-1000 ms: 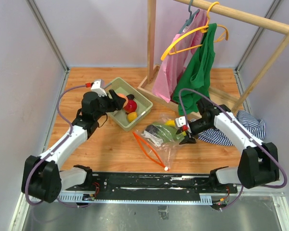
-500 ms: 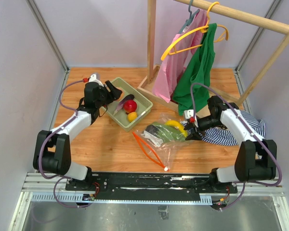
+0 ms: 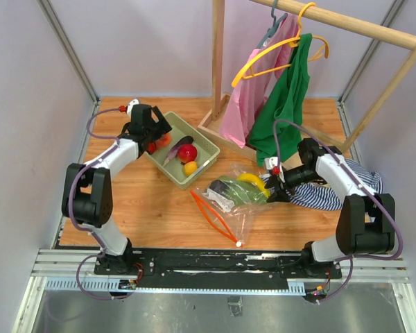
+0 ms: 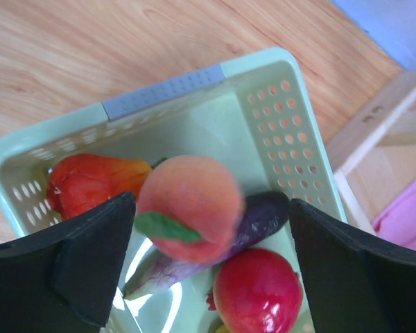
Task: Open the zip-top bag and remove the fake food
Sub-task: Place the fake fruit in the bin.
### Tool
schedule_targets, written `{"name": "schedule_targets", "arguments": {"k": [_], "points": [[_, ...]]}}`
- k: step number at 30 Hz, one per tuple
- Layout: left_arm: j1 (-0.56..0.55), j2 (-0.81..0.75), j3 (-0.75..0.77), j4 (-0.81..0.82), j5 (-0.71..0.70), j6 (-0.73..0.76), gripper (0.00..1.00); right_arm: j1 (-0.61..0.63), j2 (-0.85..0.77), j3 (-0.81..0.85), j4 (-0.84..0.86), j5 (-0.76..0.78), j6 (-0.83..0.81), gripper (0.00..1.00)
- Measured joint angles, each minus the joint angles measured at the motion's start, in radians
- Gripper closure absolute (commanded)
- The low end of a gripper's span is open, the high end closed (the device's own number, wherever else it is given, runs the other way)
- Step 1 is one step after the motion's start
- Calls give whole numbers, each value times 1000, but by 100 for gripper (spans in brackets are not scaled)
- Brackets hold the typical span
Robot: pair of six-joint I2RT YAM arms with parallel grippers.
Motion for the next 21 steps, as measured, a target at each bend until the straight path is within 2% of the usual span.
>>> {"name": "schedule_targets", "arguments": {"k": [5, 10, 14, 21], "points": [[1, 76, 138, -140, -83, -35, 1, -10, -12, 0, 0, -8, -6, 46], [1, 80, 146, -211, -97, -60, 1, -11, -65, 0, 0, -39, -23, 42], [1, 11, 65, -202, -58, -77, 1, -11, -116, -8, 0, -80, -39, 37], [1, -277, -172, -82, 106, -105, 1, -11, -195, -39, -1, -150, -83, 25]]}}
